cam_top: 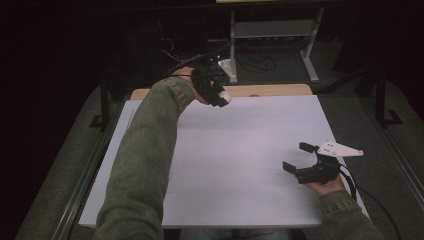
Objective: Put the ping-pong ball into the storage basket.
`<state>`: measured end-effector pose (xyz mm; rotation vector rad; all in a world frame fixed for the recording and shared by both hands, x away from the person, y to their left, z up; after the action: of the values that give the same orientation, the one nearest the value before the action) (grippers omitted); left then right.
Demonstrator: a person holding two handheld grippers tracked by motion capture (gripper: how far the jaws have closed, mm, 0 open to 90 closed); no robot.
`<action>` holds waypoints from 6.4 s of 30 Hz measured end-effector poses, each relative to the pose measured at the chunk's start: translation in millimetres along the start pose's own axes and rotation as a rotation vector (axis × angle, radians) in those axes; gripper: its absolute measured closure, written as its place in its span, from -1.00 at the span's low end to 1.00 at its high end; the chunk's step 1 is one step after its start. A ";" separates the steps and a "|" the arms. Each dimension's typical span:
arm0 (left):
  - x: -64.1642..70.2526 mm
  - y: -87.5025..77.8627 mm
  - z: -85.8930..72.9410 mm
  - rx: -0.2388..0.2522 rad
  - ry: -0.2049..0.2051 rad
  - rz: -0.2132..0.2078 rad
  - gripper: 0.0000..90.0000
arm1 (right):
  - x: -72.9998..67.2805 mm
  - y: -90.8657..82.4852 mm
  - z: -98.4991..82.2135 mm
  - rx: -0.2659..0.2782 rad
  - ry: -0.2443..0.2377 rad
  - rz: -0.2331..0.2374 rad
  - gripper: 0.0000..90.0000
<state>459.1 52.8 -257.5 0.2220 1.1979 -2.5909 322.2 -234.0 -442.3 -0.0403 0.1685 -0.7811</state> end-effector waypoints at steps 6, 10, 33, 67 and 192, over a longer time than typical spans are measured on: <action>-0.9 -6.8 8.0 0.001 0.007 0.014 0.12 | -0.7 0.2 0.1 0.002 0.000 0.003 -1.00; 0.1 -8.8 15.3 0.012 0.017 0.012 0.12 | -0.7 0.3 -0.1 0.001 -0.001 0.006 -1.00; 2.0 -34.9 8.7 -0.010 0.031 0.051 0.12 | -0.5 0.0 -0.3 0.000 -0.001 0.003 -1.00; 15.1 -79.7 -38.3 -0.134 0.014 0.046 0.12 | -1.0 1.5 -0.5 -0.004 -0.011 0.002 -1.00; 49.5 -86.2 -188.0 -0.342 -0.111 -0.098 0.12 | -4.0 4.3 -3.2 -0.036 -0.019 0.023 -1.00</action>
<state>389.4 240.6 -329.0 -0.0517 1.6157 -2.3877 321.9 -228.1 -445.3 -0.0801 0.1645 -0.7541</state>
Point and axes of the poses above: each handheld gripper's, and its own axes: y roughly forward along the jaws, z roughly out of its top, x roughly to its right, the point moved 4 cm from there along y, roughly forward along the jaws, and after that the axes turned 14 degrees about x, right-handed, at the moved point
